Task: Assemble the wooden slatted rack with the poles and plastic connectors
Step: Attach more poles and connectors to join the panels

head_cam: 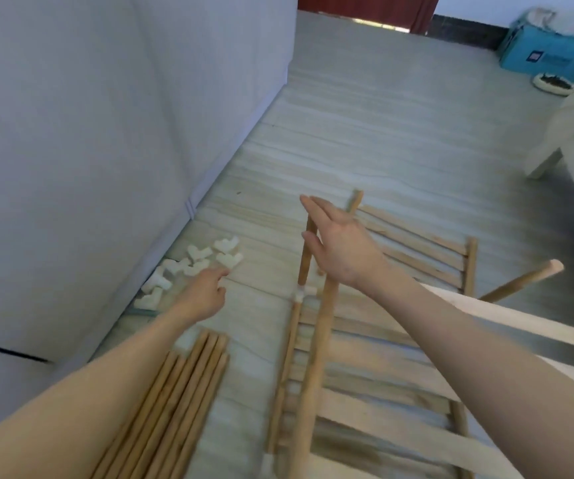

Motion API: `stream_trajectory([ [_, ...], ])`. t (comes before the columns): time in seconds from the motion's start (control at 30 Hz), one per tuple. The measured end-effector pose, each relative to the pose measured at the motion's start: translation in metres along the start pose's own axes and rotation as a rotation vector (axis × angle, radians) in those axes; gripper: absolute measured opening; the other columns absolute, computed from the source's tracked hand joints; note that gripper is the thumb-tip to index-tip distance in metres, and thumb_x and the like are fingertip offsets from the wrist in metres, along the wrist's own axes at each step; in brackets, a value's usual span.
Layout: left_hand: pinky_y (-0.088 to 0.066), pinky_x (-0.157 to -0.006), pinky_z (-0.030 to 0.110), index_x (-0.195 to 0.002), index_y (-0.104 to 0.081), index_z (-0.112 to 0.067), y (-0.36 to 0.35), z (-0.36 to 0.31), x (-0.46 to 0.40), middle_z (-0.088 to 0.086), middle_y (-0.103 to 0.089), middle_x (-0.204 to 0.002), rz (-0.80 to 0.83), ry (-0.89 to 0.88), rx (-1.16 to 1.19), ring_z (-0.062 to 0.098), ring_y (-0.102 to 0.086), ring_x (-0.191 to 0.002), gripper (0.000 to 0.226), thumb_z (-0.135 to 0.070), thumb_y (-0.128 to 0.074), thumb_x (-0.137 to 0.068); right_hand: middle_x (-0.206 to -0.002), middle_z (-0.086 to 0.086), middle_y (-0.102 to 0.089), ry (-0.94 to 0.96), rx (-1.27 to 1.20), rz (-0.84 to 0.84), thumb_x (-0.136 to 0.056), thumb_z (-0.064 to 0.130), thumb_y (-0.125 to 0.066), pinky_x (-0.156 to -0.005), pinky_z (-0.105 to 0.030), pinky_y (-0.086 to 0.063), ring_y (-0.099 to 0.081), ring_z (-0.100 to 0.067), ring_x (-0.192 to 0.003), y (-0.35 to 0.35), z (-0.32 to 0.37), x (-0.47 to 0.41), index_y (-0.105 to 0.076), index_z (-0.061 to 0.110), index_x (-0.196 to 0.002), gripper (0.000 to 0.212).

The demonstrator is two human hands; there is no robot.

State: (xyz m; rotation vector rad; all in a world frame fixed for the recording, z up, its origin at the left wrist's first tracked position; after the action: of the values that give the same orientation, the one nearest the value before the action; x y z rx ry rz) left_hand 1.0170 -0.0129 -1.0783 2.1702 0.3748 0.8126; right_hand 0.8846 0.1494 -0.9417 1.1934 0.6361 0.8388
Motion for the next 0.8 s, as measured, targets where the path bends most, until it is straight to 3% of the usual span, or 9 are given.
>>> stream_trajectory([
  [0.1, -0.03, -0.107, 0.036, -0.147, -0.024, -0.011, -0.018, 0.013, -0.045, 0.015, -0.026, -0.15, -0.044, 0.008, -0.133, 0.031, -0.029, -0.135, 0.056, -0.007, -0.044, -0.094, -0.145, -0.004, -0.04, 0.03, -0.106, 0.015, -0.1, 0.022, -0.036, -0.098, -0.041, -0.041, -0.049, -0.028, -0.123, -0.011, -0.011, -0.018, -0.036, 0.014, -0.143, 0.043],
  [0.23, -0.028, -0.106, 0.042, -0.15, -0.014, -0.014, -0.031, 0.009, -0.085, 0.011, -0.011, -0.156, -0.115, -0.023, -0.231, 0.033, -0.021, -0.138, 0.07, 0.001, -0.043, -0.088, -0.119, -0.001, -0.062, 0.023, -0.275, -0.009, -0.1, 0.019, -0.039, -0.093, -0.04, -0.043, -0.057, -0.022, -0.109, -0.016, -0.018, -0.021, -0.056, 0.017, -0.123, 0.029],
  [0.37, -0.035, -0.099, 0.042, -0.144, -0.027, -0.009, -0.043, 0.009, -0.106, 0.01, -0.009, -0.155, -0.125, -0.033, -0.301, 0.035, -0.028, -0.132, 0.058, 0.0, -0.045, -0.09, -0.117, 0.005, -0.064, 0.014, -0.299, -0.024, -0.099, 0.02, -0.04, -0.091, -0.041, -0.045, -0.059, -0.019, -0.107, -0.018, -0.02, -0.02, -0.057, 0.019, -0.12, 0.027],
  [0.47, -0.043, -0.087, 0.046, -0.126, -0.046, -0.004, -0.046, 0.013, -0.111, 0.011, -0.02, -0.147, -0.192, -0.043, -0.292, 0.036, -0.039, -0.117, 0.038, 0.001, -0.047, -0.089, -0.115, 0.005, -0.064, 0.017, -0.31, -0.037, -0.099, 0.02, -0.041, -0.088, -0.041, -0.047, -0.06, -0.018, -0.104, -0.019, -0.021, -0.021, -0.058, 0.019, -0.119, 0.026],
  [0.67, -0.042, -0.085, 0.041, -0.121, -0.055, -0.002, -0.053, 0.021, -0.11, 0.016, -0.043, -0.124, -0.239, -0.097, -0.247, 0.033, -0.046, -0.11, 0.031, 0.001, -0.048, -0.09, -0.113, 0.004, -0.064, -0.007, -0.313, -0.035, -0.099, 0.022, -0.04, -0.088, -0.039, -0.048, -0.06, -0.017, -0.104, -0.018, -0.02, -0.018, -0.055, 0.022, -0.125, 0.03],
  [0.8, -0.038, -0.085, 0.032, -0.115, -0.061, -0.002, -0.046, 0.018, -0.099, 0.016, -0.054, -0.112, -0.271, -0.07, 0.048, 0.031, -0.054, -0.102, 0.027, -0.009, -0.058, -0.09, -0.115, 0.005, -0.058, -0.032, -0.325, -0.032, -0.099, 0.028, -0.039, -0.086, -0.037, -0.047, -0.059, -0.016, -0.1, -0.015, -0.02, -0.011, -0.038, 0.023, -0.14, 0.041],
])
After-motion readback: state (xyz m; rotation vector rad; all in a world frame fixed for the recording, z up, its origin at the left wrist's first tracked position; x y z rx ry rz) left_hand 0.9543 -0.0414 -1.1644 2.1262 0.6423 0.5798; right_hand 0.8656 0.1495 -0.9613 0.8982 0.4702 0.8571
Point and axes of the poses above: each hand's wrist, its own x-axis away from the middle knuckle, its own y-axis out of the back of the hand, z = x × y, the point moved 5 cm from there along -x, towards the middle knuckle
